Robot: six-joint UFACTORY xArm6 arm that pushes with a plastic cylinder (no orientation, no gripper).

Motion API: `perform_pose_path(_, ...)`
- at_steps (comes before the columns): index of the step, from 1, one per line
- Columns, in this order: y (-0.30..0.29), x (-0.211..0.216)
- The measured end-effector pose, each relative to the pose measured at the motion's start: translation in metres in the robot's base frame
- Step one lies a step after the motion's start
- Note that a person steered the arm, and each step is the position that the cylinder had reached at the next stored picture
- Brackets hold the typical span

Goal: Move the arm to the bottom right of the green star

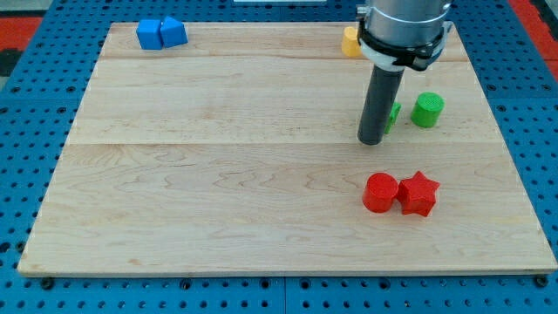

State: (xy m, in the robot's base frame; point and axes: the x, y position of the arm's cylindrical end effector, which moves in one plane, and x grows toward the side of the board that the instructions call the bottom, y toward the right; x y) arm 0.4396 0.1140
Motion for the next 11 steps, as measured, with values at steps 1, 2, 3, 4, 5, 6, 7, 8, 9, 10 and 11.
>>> perform_pose_path(1, 0.000, 0.001)
perform_pose_path(2, 0.000, 0.002)
perform_pose_path(3, 0.000, 0.002)
perform_pose_path(4, 0.000, 0.003)
perform_pose_path(5, 0.002, 0.004)
perform_pose_path(6, 0.002, 0.004)
perform_pose_path(7, -0.008, 0.005)
perform_pose_path(8, -0.008, 0.007)
perform_pose_path(9, -0.008, 0.007)
perform_pose_path(10, -0.006, 0.007)
perform_pose_path(11, 0.012, 0.005)
